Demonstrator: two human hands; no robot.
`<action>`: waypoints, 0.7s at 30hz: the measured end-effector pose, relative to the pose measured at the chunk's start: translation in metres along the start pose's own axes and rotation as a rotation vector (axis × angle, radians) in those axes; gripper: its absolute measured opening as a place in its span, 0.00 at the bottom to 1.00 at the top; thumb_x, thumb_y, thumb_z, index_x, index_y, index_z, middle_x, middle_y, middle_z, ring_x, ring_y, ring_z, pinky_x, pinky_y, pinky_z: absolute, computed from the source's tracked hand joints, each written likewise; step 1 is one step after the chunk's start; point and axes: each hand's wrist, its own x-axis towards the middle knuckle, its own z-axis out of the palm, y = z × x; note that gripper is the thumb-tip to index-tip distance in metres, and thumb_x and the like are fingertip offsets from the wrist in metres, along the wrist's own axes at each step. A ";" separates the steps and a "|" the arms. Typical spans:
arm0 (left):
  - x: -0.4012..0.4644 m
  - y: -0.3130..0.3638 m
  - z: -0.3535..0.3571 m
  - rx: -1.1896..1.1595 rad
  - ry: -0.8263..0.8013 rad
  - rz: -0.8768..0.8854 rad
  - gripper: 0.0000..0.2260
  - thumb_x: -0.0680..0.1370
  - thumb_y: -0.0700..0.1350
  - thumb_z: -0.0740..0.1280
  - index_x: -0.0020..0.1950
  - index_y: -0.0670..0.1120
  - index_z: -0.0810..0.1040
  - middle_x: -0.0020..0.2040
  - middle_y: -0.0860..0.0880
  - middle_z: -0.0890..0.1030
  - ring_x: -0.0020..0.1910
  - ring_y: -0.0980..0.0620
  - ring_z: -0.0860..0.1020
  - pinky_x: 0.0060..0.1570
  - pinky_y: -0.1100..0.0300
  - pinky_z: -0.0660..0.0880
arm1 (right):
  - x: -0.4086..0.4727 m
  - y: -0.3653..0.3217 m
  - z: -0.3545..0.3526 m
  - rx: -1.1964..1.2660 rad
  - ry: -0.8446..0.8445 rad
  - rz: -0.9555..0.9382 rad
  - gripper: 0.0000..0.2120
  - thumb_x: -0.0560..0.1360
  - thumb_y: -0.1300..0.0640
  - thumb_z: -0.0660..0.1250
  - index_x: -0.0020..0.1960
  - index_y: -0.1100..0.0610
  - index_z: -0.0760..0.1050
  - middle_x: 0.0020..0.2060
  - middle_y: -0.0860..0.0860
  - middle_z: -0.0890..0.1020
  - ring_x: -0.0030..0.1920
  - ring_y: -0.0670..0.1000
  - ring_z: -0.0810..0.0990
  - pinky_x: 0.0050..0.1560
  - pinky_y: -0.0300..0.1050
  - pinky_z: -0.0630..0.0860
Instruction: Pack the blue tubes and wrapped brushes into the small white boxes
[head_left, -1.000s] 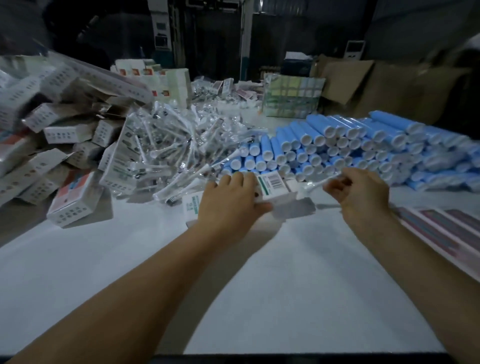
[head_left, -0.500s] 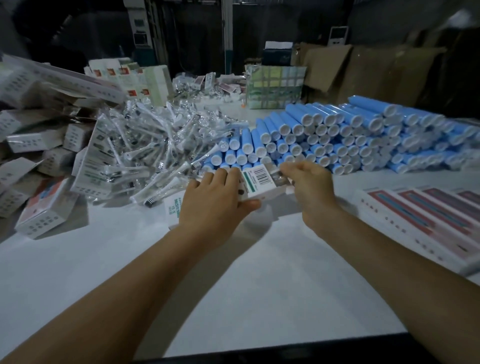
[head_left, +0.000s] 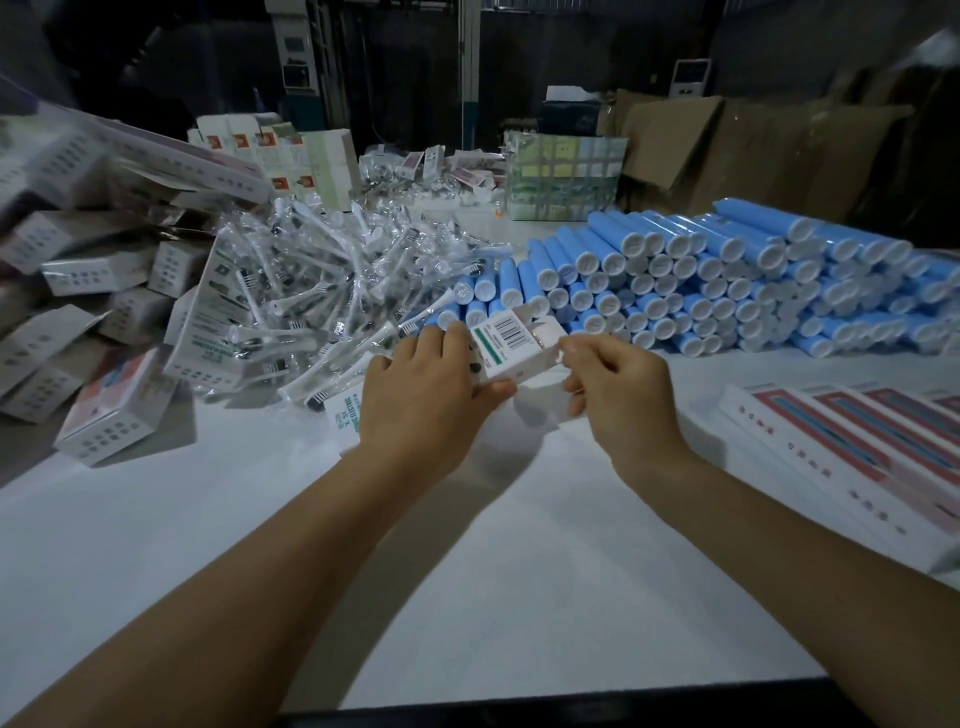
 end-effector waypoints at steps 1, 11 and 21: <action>-0.001 0.001 0.000 0.015 0.006 0.005 0.30 0.75 0.67 0.54 0.69 0.48 0.63 0.62 0.48 0.72 0.61 0.45 0.69 0.52 0.52 0.64 | -0.002 0.000 0.002 -0.001 -0.029 0.004 0.07 0.77 0.60 0.65 0.45 0.54 0.81 0.28 0.45 0.78 0.25 0.42 0.73 0.27 0.34 0.71; -0.006 0.007 0.006 0.098 0.028 0.073 0.32 0.76 0.66 0.52 0.71 0.46 0.61 0.64 0.47 0.71 0.61 0.46 0.69 0.54 0.53 0.65 | -0.009 0.001 0.004 -0.016 -0.085 0.018 0.09 0.76 0.62 0.67 0.54 0.57 0.82 0.30 0.44 0.80 0.25 0.40 0.75 0.25 0.30 0.69; -0.014 0.012 0.006 0.173 0.015 0.166 0.34 0.76 0.67 0.53 0.74 0.45 0.57 0.66 0.48 0.70 0.62 0.46 0.69 0.56 0.52 0.64 | -0.001 0.002 0.002 -0.018 -0.210 0.141 0.21 0.77 0.59 0.64 0.70 0.51 0.69 0.31 0.43 0.80 0.23 0.38 0.75 0.22 0.29 0.67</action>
